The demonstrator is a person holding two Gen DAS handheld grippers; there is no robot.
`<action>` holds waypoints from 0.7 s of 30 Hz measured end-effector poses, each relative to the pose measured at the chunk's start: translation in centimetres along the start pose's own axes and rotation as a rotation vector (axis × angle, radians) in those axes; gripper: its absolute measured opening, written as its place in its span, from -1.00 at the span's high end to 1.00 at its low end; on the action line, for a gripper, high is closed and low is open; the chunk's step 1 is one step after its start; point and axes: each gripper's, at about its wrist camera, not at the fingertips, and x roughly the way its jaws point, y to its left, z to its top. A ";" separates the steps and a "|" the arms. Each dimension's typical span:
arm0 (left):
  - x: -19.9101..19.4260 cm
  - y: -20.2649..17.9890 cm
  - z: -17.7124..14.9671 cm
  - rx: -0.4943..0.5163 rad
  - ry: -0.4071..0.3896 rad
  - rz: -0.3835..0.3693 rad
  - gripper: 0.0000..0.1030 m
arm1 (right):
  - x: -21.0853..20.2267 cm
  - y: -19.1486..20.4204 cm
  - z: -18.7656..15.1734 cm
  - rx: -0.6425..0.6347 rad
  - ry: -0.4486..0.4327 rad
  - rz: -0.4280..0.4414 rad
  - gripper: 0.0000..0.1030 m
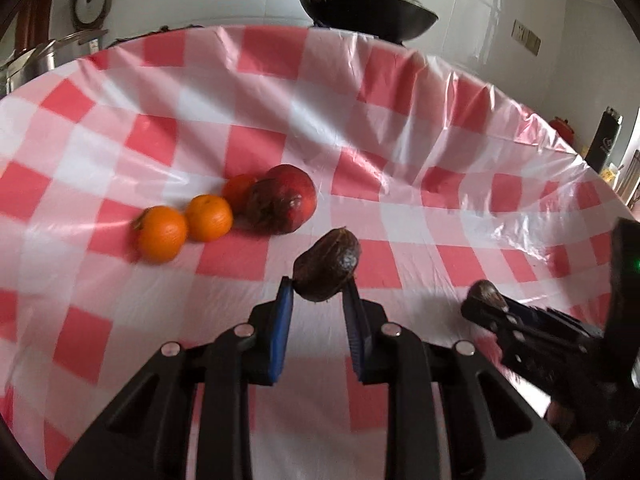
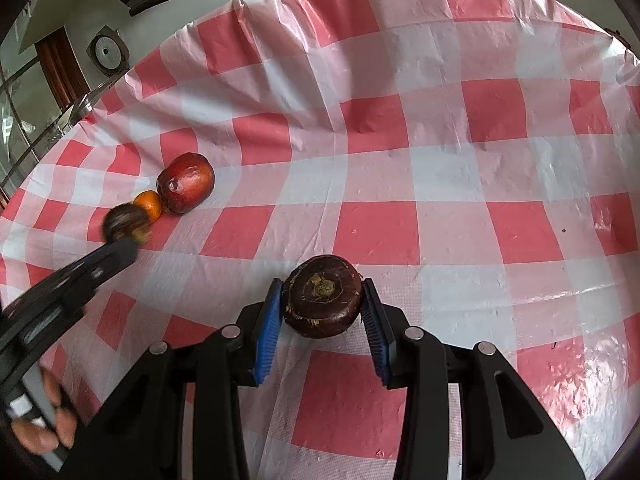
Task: Organize fruits
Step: 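Grasp a dark brown round fruit with the right tool while the left tool grasps another, then carry both held dark brown fruits down into the white box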
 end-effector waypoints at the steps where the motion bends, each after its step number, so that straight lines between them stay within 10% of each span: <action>1: -0.6 0.2 -0.3 -0.010 -0.007 -0.003 0.51 | 0.0 0.0 0.0 0.000 -0.001 0.001 0.24; 21: -10.3 2.5 -8.4 -0.072 -0.029 0.013 0.50 | -5.4 5.4 -5.5 -0.084 0.017 0.116 0.24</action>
